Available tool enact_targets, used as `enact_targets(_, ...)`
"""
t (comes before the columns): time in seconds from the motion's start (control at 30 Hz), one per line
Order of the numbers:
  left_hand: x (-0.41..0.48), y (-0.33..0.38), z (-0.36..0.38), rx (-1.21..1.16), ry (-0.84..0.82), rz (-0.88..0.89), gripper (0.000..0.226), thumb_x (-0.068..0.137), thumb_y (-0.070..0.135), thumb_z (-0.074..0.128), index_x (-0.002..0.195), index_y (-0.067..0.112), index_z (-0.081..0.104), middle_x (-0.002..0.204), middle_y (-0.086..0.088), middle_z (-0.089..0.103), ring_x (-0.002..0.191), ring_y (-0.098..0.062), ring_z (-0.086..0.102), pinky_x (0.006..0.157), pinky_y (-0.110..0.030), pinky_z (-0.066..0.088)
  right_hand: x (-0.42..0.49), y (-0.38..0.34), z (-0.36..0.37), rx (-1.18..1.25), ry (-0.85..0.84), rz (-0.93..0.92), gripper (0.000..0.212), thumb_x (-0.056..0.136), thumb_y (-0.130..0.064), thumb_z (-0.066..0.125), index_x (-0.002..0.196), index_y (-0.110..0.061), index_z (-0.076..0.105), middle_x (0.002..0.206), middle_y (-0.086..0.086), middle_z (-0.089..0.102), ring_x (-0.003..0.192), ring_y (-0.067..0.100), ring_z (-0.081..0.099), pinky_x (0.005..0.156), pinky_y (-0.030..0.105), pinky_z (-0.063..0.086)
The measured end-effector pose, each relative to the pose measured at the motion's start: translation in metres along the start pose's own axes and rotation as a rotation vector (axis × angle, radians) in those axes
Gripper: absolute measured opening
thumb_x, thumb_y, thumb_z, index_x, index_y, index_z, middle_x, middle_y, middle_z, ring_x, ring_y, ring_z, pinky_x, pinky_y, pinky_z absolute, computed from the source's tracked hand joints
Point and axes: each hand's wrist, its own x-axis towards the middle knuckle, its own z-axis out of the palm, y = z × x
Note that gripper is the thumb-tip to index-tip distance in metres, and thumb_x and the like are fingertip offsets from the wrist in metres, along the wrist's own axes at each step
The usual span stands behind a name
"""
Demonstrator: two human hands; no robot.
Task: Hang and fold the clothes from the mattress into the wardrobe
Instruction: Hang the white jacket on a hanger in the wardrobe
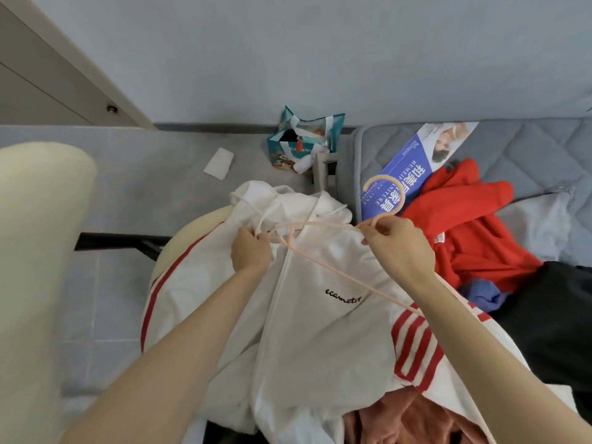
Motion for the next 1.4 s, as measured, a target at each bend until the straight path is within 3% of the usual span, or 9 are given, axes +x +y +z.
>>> enact_targets(0.17, -0.028, -0.006, -0.036, -0.150, 0.026, 0.263, 0.009, 0.097, 0.015, 0.046, 0.095, 0.013, 0.055, 0.080, 0.003, 0.058, 0.074, -0.017, 0.055, 0.065, -0.027, 0.042, 0.017, -0.024, 0.004, 0.057, -0.105, -0.059, 0.023, 0.093, -0.034, 0.049, 0.097, -0.024, 0.070, 0.093, 0.000, 0.070, 0.095, 0.024, 0.061, 0.077, 0.036, 0.047)
enact_targets(0.33, -0.047, -0.006, -0.064, -0.324, 0.049, 0.340, 0.009, 0.093, 0.017, 0.056, 0.097, 0.019, 0.064, 0.084, 0.009, 0.066, 0.072, -0.003, 0.058, 0.063, -0.013, 0.045, 0.023, -0.075, 0.046, 0.047, -0.367, -0.235, 0.024, 0.094, -0.030, 0.052, 0.091, -0.016, 0.072, 0.093, 0.000, 0.069, 0.091, 0.020, 0.061, 0.079, 0.035, 0.047)
enact_targets(0.43, -0.048, -0.009, -0.071, -0.379, 0.064, 0.351, 0.009, 0.091, 0.017, 0.061, 0.095, 0.022, 0.067, 0.085, 0.014, 0.068, 0.074, 0.002, 0.060, 0.065, -0.010, 0.045, 0.016, -0.099, 0.084, 0.187, -0.538, -0.242, 0.025, 0.090, -0.021, 0.058, 0.068, -0.012, 0.068, 0.079, 0.004, 0.067, 0.079, 0.019, 0.060, 0.080, 0.035, 0.046)
enact_targets(0.53, -0.043, -0.025, -0.074, -0.341, 0.036, 0.352, 0.009, 0.091, 0.020, 0.062, 0.097, 0.025, 0.067, 0.088, 0.014, 0.068, 0.076, -0.002, 0.061, 0.065, -0.008, 0.044, 0.010, -0.111, 0.117, 0.236, -0.625, -0.263, 0.019, 0.087, -0.007, 0.056, 0.078, 0.003, 0.070, 0.078, 0.012, 0.064, 0.076, 0.022, 0.055, 0.075, 0.037, 0.046)
enact_targets(0.67, -0.023, -0.069, -0.071, 0.020, -0.031, 0.350, 0.036, 0.090, 0.005, 0.050, 0.122, 0.020, 0.059, 0.103, 0.001, 0.060, 0.090, -0.013, 0.057, 0.071, -0.011, 0.043, 0.010, -0.111, 0.138, 0.190, -0.551, -0.315, 0.020, 0.091, -0.011, 0.056, 0.102, -0.002, 0.071, 0.104, 0.014, 0.069, 0.096, 0.028, 0.062, 0.087, 0.035, 0.045)
enact_targets(0.8, -0.013, -0.099, -0.059, 0.286, -0.244, 0.385, 0.061, 0.090, 0.007, 0.047, 0.146, 0.028, 0.033, 0.140, 0.000, 0.045, 0.126, -0.020, 0.042, 0.102, -0.029, 0.037, 0.011, -0.082, 0.132, 0.177, -0.236, -0.248, 0.030, 0.092, -0.009, 0.049, 0.120, -0.013, 0.061, 0.124, 0.003, 0.062, 0.116, 0.022, 0.053, 0.097, 0.031, 0.041)
enact_targets(0.9, -0.018, -0.102, -0.046, 0.328, -0.224, 0.435, 0.059, 0.090, 0.007, 0.051, 0.145, 0.019, 0.032, 0.143, -0.003, 0.038, 0.131, -0.024, 0.033, 0.109, -0.034, 0.030, 0.008, -0.043, 0.127, 0.073, -0.047, -0.122, 0.020, 0.091, -0.013, 0.049, 0.109, -0.010, 0.058, 0.114, 0.008, 0.059, 0.109, 0.028, 0.051, 0.085, 0.036, 0.042)
enact_targets(1.2, -0.019, -0.112, -0.044, 0.402, -0.025, 0.546, 0.035, 0.086, 0.008, 0.064, 0.119, 0.007, 0.054, 0.118, -0.009, 0.052, 0.110, -0.029, 0.048, 0.095, -0.034, 0.038, 0.023, -0.025, 0.128, 0.302, -0.382, 0.156, 0.034, 0.084, -0.043, 0.063, 0.088, -0.009, 0.063, 0.061, 0.001, 0.071, 0.045, 0.015, 0.061, 0.053, 0.026, 0.053)
enact_targets(1.4, -0.019, -0.125, -0.040, 0.437, 0.001, 0.549, 0.037, 0.084, 0.006, 0.067, 0.119, 0.009, 0.054, 0.118, -0.007, 0.051, 0.105, -0.031, 0.047, 0.086, -0.037, 0.045, 0.031, -0.034, 0.143, -0.022, -0.260, 0.100, 0.043, 0.067, -0.055, 0.063, 0.083, -0.015, 0.063, 0.050, -0.005, 0.066, 0.050, 0.011, 0.066, 0.071, 0.028, 0.056)
